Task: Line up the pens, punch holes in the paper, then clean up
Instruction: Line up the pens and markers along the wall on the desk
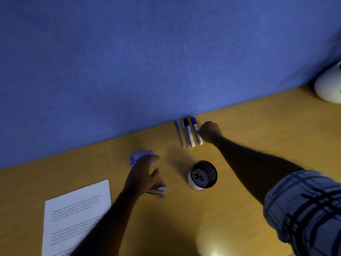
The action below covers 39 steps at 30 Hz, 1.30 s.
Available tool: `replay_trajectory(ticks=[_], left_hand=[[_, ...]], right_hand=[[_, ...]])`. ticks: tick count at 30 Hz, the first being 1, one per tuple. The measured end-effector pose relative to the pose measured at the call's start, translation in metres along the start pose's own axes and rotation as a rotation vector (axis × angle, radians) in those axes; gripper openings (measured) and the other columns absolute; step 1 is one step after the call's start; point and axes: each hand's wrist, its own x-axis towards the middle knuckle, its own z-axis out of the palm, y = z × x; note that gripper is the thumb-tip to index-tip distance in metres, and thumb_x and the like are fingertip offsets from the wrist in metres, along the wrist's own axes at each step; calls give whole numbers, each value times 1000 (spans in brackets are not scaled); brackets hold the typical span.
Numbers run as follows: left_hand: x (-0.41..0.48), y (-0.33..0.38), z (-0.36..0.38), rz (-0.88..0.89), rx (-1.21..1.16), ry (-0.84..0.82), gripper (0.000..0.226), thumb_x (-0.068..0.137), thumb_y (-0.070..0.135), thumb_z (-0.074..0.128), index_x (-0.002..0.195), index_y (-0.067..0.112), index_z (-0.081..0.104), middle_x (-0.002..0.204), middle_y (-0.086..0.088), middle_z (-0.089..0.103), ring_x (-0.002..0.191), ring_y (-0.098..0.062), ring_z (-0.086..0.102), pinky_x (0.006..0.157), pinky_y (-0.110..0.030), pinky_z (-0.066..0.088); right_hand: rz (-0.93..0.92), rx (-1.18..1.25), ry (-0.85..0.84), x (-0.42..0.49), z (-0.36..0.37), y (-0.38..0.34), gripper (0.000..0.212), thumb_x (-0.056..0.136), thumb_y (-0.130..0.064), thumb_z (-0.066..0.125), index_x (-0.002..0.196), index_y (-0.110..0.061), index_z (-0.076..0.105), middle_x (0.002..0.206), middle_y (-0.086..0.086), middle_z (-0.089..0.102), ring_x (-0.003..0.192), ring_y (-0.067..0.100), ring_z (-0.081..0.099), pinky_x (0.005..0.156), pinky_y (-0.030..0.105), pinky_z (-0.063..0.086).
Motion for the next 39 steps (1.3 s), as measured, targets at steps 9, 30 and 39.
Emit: replay_trajectory(ticks=[9,30,39], left_hand=[[-38,-16,-8,-93,53,59,41,87,16,67,126,13,57,123,-6,62,114,-20,57,96,-36,48],[-93,-26,-2,-137,39,-30,33,87,19,67,119,13,62,115,-5,62,105,-19,59,88,-37,54],[-95,-20,5,85,251,-152,42,83,31,67,122,17,59,123,-5,56,113,-22,54,91,-35,49]], right_hand=[[-527,-175,163,-83,-2,-65,23,88,-26,60,98,-9,71,103,10,70,99,28,64,81,38,53],[-717,-439,-115,-199,125,-28,45,79,-40,72,112,-13,58,116,9,52,106,28,51,78,39,46],[-752,-410,-139,-203,122,-27,39,78,-38,70,110,-16,61,108,8,56,96,26,55,74,37,47]])
